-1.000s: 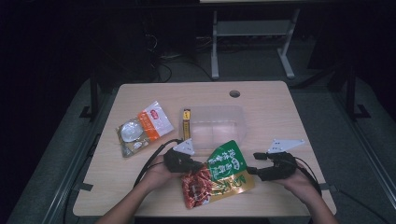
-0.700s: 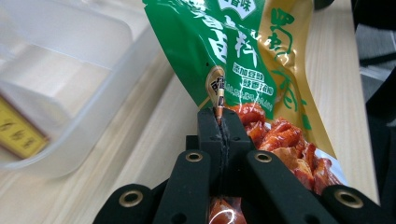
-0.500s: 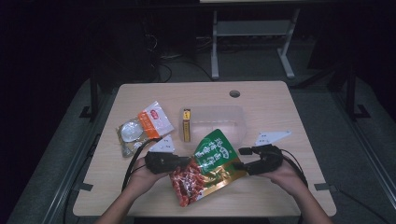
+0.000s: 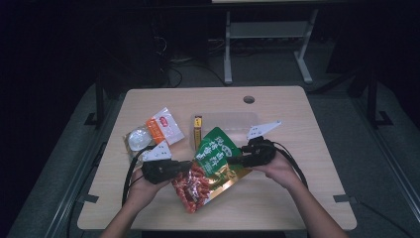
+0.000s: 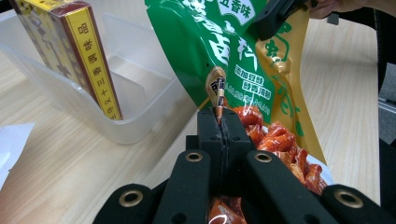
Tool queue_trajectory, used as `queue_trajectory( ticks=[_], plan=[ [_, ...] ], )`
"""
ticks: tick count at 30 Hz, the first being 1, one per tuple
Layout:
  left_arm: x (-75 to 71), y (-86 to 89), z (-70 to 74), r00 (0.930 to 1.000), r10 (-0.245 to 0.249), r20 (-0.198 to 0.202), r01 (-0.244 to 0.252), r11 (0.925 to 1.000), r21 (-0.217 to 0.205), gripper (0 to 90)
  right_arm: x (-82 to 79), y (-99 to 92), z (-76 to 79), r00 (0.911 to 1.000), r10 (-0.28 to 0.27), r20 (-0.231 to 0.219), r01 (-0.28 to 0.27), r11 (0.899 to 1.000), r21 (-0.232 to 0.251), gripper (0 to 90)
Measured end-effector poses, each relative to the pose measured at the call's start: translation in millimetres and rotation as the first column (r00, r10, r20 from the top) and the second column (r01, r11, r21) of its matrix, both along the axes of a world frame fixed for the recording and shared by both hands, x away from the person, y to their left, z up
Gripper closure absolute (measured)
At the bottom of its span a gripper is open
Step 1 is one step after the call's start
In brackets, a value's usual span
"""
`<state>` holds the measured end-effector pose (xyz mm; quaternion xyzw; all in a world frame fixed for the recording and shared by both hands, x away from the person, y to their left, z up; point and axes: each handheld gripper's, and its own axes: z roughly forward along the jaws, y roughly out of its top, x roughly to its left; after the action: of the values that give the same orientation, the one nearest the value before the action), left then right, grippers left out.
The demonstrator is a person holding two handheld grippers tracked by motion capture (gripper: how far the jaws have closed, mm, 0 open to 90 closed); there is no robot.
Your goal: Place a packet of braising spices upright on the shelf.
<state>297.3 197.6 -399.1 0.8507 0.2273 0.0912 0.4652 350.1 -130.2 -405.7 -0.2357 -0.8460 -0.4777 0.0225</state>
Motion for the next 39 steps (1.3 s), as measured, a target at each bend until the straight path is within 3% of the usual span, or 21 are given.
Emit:
queue_trajectory(
  ticks=[5,13,21,31,36,39],
  plan=[
    [-1.1,-3.6,0.0,1.0,-0.006,0.002,0.006,1.0,0.0,89.5,-0.8,-5.2,-2.2,0.9997,0.018,-0.02,-0.017,1.0,0.023,80.8],
    [-1.7,-4.7,-1.6,0.9998,-0.02,0.003,0.02,0.9998,-0.007,89.4,-3.0,-7.6,-2.5,0.998,0.062,0.011,-0.062,0.998,0.013,89.8],
    [-2.1,-4.9,-3.1,0.9991,-0.043,0.003,0.043,0.9989,-0.019,88.5,-7.5,-11.5,3.3,0.9959,0.088,0.021,-0.089,0.996,0.013,90.0],
    [-2.2,-10.0,-5.8,0.998,-0.063,0.003,0.063,0.9979,0.015,84.5,-12.2,-19.9,19.1,0.9925,0.11,0.053,-0.113,0.992,0.06,90.0],
    [-1.9,-10.3,-4.6,0.9978,-0.066,-0.006,0.066,0.9978,-0.002,74.4,-14.1,-26.4,26.8,0.9906,0.123,0.06,-0.128,0.987,0.095,90.0],
    [0.2,-5.5,-2.3,0.9984,-0.054,-0.016,0.053,0.9984,-0.019,59.3,-17.0,-30.9,33.2,0.9904,0.122,0.064,-0.13,0.984,0.121,90.0]
  ],
)
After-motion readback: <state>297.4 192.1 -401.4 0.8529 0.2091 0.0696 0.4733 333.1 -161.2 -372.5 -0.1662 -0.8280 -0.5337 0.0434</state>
